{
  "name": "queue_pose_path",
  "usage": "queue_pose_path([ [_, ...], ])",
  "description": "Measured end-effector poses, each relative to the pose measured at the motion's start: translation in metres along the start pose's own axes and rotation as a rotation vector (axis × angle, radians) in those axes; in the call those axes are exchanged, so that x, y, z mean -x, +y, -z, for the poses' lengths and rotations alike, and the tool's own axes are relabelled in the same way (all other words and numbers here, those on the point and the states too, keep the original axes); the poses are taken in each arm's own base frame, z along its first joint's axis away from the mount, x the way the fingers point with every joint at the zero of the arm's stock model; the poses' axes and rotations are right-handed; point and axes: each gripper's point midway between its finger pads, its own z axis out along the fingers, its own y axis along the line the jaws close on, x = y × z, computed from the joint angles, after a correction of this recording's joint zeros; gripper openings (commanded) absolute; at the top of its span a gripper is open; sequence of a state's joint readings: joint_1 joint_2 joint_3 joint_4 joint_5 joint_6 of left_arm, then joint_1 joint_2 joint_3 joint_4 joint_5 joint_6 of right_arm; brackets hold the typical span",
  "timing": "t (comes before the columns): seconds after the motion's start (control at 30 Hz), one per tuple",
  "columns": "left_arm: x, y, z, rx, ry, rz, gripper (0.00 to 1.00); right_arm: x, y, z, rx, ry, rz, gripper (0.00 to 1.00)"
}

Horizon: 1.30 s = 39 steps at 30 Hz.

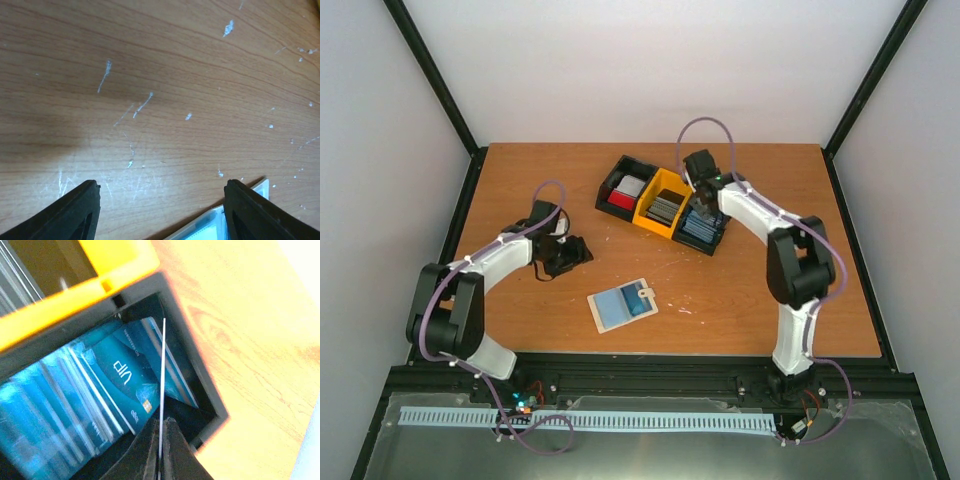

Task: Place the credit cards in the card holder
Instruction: Pick up the credit card from the storage box, then insert the credit card into the card holder.

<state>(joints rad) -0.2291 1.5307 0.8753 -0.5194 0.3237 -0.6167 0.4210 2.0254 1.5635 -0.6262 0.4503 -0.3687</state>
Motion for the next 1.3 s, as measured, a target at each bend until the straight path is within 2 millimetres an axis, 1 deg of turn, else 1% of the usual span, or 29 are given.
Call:
queue_pose_path([
  [0.07,0.001,-0.003,0.002,-0.010,-0.005,-0.004,0.73,0.007,-0.011,0.032,0.025,-0.058,-0.061,0.03],
  [0.1,0.001,-0.004,0.004,-0.019,-0.009,-0.005,0.74,0.010,-0.018,0.053,0.038,-0.094,-0.103,0.03],
  [0.17,0.001,-0.008,0.006,-0.036,-0.011,-0.009,0.77,0.011,-0.027,0.081,0.063,-0.135,-0.168,0.03],
  [0.23,0.000,-0.011,0.009,-0.054,-0.014,-0.014,0.80,0.008,-0.027,0.104,0.116,-0.157,-0.235,0.03],
  [0.3,-0.002,-0.014,0.011,-0.074,-0.016,-0.017,0.82,0.006,-0.016,0.119,0.210,-0.174,-0.296,0.03],
  [0.33,-0.005,-0.015,0.013,-0.088,-0.015,-0.017,0.84,0.004,-0.007,0.125,0.270,-0.182,-0.324,0.03],
  [0.4,-0.013,-0.015,0.014,-0.109,-0.004,-0.013,0.88,-0.001,0.018,0.135,0.413,-0.193,-0.383,0.03],
  [0.47,-0.023,-0.013,0.013,-0.132,0.011,-0.001,0.88,-0.008,0.053,0.146,0.611,-0.195,-0.460,0.03],
  [0.53,-0.036,-0.009,0.012,-0.148,0.034,0.016,0.88,-0.012,0.084,0.154,0.776,-0.185,-0.530,0.03],
  [0.6,-0.051,-0.005,0.012,-0.159,0.058,0.038,0.85,-0.018,0.121,0.159,0.934,-0.147,-0.582,0.03],
  [0.67,-0.067,-0.001,0.011,-0.173,0.083,0.062,0.80,-0.024,0.159,0.166,1.057,-0.099,-0.590,0.03],
  [0.73,-0.081,0.001,0.011,-0.181,0.100,0.080,0.74,-0.026,0.192,0.176,1.164,-0.065,-0.578,0.03],
  [0.8,-0.095,0.002,0.011,-0.185,0.121,0.094,0.66,-0.026,0.218,0.184,1.241,-0.044,-0.564,0.03],
  [0.83,-0.101,0.002,0.011,-0.186,0.132,0.100,0.64,-0.025,0.232,0.187,1.286,-0.029,-0.561,0.03],
  [0.87,-0.107,0.003,0.010,-0.185,0.143,0.106,0.62,-0.025,0.235,0.187,1.293,-0.026,-0.561,0.03],
  [0.93,-0.115,0.004,0.009,-0.181,0.161,0.121,0.57,-0.023,0.246,0.186,1.325,-0.022,-0.562,0.03],
  [1.03,-0.125,0.008,0.006,-0.170,0.186,0.148,0.54,-0.022,0.259,0.182,1.356,-0.014,-0.566,0.03],
  [1.17,-0.134,0.011,0.002,-0.157,0.214,0.169,0.49,-0.032,0.270,0.174,1.374,0.016,-0.563,0.03],
  [1.3,-0.138,0.011,-0.001,-0.146,0.237,0.182,0.46,-0.038,0.275,0.172,1.393,0.026,-0.529,0.03],
])
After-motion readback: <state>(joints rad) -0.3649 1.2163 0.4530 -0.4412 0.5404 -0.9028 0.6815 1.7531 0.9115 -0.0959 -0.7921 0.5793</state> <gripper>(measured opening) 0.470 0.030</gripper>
